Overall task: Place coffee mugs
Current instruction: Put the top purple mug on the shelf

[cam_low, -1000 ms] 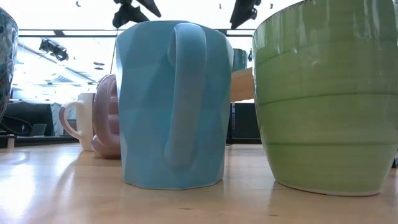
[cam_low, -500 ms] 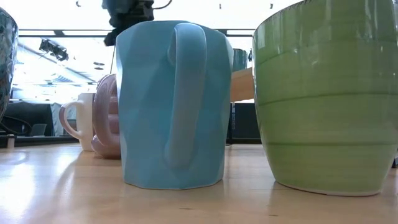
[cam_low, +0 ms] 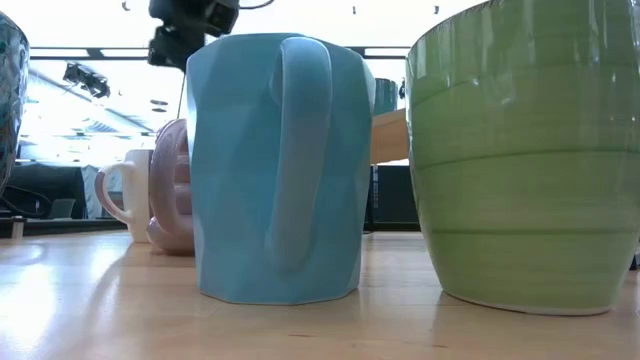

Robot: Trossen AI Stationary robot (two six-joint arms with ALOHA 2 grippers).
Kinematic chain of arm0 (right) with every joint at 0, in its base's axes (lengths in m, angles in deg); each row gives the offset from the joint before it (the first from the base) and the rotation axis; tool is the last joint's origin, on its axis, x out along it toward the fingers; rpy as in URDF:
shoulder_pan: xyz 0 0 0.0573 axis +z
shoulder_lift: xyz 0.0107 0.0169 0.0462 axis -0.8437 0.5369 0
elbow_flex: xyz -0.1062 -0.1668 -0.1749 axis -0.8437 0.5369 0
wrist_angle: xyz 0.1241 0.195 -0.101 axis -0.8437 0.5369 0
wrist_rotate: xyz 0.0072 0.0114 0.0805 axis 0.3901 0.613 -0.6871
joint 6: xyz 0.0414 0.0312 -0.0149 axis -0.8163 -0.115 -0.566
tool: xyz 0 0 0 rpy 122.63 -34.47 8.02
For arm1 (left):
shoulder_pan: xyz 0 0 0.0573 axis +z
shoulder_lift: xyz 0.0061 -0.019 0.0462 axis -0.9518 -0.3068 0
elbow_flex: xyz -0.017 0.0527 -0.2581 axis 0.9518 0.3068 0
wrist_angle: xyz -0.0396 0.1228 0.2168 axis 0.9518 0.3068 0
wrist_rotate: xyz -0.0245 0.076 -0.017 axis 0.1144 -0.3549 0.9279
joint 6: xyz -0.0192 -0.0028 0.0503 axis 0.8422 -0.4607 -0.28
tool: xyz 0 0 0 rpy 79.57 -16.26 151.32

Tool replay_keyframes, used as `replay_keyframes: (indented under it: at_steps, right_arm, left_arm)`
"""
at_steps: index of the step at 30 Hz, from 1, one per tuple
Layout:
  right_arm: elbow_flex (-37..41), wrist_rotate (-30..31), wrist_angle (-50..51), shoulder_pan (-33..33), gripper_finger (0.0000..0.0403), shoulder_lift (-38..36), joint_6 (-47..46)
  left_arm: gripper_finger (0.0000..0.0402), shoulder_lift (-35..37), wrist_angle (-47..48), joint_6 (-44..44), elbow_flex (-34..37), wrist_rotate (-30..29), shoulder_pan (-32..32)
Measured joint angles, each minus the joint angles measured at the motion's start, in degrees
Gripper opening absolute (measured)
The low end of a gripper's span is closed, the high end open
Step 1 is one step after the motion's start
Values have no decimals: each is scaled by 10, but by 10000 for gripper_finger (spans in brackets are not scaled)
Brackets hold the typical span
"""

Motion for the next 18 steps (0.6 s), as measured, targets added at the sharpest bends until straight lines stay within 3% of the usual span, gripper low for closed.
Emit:
replay_keyframes:
  at_steps: [9,18]
  right_arm:
    - [70,0,-66,23,181,-22,1]
    - [70,2,-93,41,181,-33,-6]
  left_arm:
    - [182,1,64,116,14,-77,-93]
    - [182,0,37,27,76,-158,-147]
